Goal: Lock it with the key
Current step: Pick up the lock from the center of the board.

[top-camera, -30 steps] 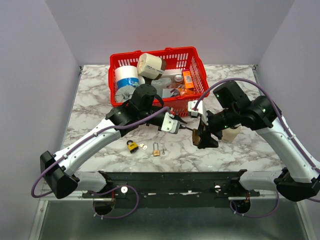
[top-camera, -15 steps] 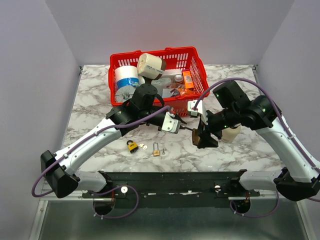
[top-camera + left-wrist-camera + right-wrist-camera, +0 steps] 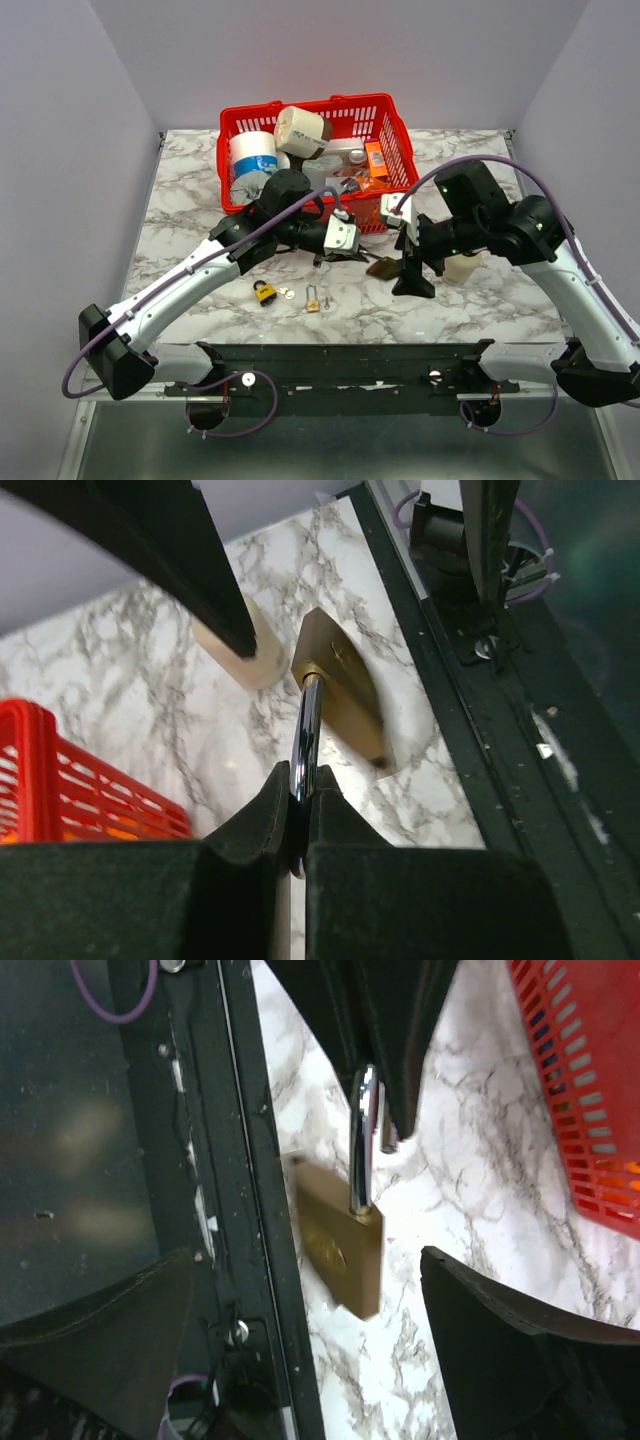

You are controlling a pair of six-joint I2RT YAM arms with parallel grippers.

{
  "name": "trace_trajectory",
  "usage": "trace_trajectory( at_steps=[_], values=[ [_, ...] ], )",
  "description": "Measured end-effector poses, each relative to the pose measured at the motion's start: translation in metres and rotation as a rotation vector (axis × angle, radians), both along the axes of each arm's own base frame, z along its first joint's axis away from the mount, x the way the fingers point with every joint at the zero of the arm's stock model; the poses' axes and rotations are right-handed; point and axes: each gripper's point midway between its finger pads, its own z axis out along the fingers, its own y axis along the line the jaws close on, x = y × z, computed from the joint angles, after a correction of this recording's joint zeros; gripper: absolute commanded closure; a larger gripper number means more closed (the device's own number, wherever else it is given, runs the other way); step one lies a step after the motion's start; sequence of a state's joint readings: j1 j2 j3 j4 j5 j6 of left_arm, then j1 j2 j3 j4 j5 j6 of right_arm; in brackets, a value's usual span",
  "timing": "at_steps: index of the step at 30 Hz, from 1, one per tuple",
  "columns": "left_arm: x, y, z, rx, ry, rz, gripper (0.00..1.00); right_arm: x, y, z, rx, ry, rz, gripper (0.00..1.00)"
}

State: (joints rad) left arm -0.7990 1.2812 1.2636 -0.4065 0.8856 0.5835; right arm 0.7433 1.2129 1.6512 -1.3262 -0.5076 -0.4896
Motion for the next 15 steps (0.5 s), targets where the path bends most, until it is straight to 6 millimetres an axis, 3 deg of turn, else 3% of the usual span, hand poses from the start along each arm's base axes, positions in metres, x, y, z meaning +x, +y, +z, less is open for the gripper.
trace_trajectory(
  at_steps=[3,6,15],
  values=[
    [0.002,0.013,-0.006,0.008,0.088,0.063,1.0,-0.001,0.0,0.011,0.041,-0.037,-0.008,0.0],
    [0.005,0.023,0.002,-0.017,0.117,0.113,1.0,-0.003,-0.003,0.019,0.08,-0.072,-0.012,0.0],
    [-0.029,0.044,0.061,-0.17,0.112,0.106,1.0,-0.011,-0.007,0.036,0.188,-0.193,0.019,0.0]
  ],
)
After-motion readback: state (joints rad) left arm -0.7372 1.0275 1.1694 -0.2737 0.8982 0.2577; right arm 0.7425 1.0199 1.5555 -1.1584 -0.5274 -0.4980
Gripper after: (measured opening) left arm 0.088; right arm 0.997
